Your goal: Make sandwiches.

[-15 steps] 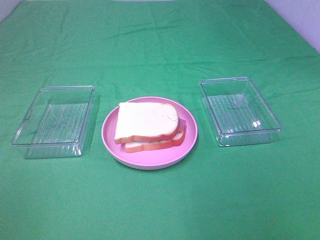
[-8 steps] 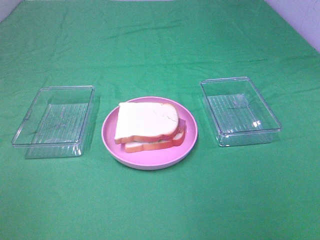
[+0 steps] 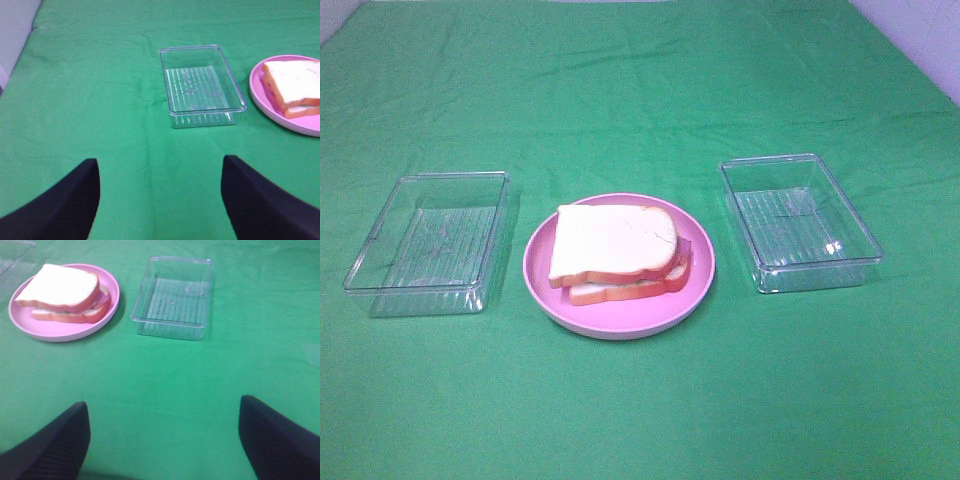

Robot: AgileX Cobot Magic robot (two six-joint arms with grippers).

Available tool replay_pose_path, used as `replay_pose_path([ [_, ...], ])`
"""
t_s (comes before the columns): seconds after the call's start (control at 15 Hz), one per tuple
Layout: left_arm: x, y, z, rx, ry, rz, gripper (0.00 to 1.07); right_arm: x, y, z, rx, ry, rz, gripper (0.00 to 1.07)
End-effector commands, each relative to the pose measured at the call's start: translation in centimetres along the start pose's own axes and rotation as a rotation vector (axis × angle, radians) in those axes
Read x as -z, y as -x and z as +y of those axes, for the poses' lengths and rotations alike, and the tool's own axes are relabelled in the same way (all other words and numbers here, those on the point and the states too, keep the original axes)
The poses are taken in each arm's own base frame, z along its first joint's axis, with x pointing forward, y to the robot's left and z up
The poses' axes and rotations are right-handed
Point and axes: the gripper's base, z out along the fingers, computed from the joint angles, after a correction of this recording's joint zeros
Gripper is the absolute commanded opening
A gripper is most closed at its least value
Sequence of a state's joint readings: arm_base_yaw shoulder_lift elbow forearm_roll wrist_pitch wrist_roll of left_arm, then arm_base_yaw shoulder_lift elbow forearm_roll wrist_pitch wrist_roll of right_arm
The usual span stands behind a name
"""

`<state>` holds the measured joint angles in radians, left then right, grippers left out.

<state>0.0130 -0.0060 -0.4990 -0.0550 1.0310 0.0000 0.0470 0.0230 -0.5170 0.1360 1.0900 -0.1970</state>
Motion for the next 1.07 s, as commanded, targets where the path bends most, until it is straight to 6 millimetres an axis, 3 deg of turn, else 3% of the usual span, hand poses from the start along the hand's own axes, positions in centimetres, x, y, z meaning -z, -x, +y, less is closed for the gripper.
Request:
replay_pose_path([
  [0.07,0.2,-0.19,-0.06,0.017,0.033,-0.017,0.67,0.46,-0.37,0.21,-0.031,-0.063,-0.053,0.75],
  [1.07,0.17,-0.17,-0.05,0.017,0.032,-0.015,0.67,0.44,-0.35,0.2,-0.032,-0.064,-0.051,0.75],
])
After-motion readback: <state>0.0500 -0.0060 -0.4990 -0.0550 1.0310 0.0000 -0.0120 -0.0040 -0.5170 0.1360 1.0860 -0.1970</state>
